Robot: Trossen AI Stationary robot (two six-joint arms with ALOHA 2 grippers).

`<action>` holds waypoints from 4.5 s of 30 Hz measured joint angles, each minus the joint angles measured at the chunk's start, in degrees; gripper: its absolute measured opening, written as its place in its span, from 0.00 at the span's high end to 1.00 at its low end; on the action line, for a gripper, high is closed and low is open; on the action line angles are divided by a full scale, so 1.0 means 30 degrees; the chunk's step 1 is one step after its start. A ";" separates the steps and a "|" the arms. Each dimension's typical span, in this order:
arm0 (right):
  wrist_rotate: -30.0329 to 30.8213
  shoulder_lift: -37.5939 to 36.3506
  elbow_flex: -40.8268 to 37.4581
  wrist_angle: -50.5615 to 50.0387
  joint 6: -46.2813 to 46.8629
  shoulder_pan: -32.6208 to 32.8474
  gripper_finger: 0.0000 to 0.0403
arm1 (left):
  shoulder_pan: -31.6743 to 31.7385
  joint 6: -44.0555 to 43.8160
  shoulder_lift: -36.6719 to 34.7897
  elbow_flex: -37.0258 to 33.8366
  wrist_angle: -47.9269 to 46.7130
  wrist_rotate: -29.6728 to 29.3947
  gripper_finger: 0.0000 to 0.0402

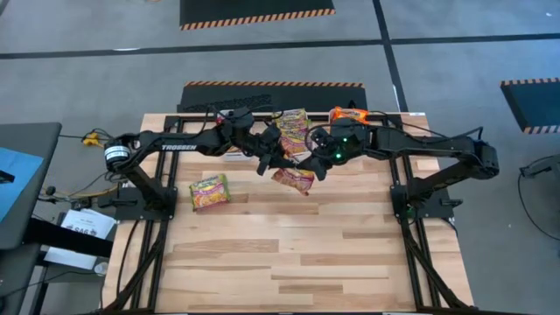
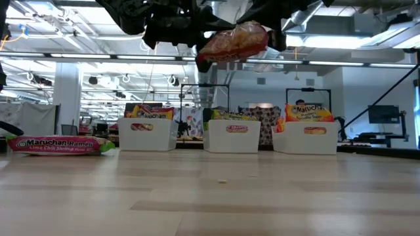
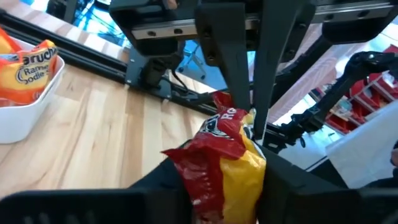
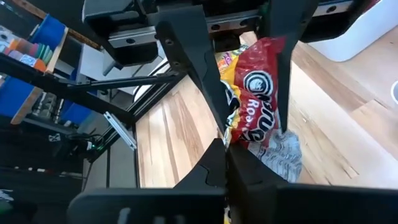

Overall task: Sort Maruchan noodles
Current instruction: Put the red noodle pack into the left white bin

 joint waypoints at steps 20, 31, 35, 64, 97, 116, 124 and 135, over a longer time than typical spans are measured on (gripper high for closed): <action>-0.1472 -0.1162 0.0113 0.1064 -0.0227 -0.1663 0.53 | 0.1255 0.0457 -0.1290 -0.0032 -0.1997 0.0667 0.90; -0.2004 -0.2747 0.0065 0.1710 -0.1487 -0.4381 0.50 | 0.4000 0.3226 -0.5947 -0.0034 -0.9746 -0.3680 0.89; -0.2012 -0.2705 0.0062 0.1705 -0.2223 -0.5052 0.50 | 0.3842 0.2835 -0.8076 -0.0519 -1.2082 -0.7969 0.89; -0.2055 -0.2470 0.0048 0.0507 -0.4762 -0.7022 0.50 | 0.1640 0.0226 -1.2398 -1.0255 -0.7565 -2.1694 0.89; -0.1923 -0.2470 0.0048 0.0488 -0.4749 -0.6963 0.50 | 0.5729 0.3100 -0.8373 -1.0241 -0.4712 -1.5597 0.73; -0.1923 -0.2470 0.0048 -0.0190 -0.4762 -0.6963 0.50 | 0.6841 0.1365 -0.8432 -0.7543 -0.6131 -1.3040 0.55; -0.1923 -0.2463 0.0048 -0.0471 -0.4805 -0.6963 0.50 | 0.6556 0.0294 -0.9245 -0.3787 -1.2885 -0.9178 0.55; -0.1923 -0.2463 0.0048 -0.0476 -0.5243 -0.6985 0.50 | 0.4908 -0.1588 -0.8893 -0.2043 -2.0346 -1.0460 0.55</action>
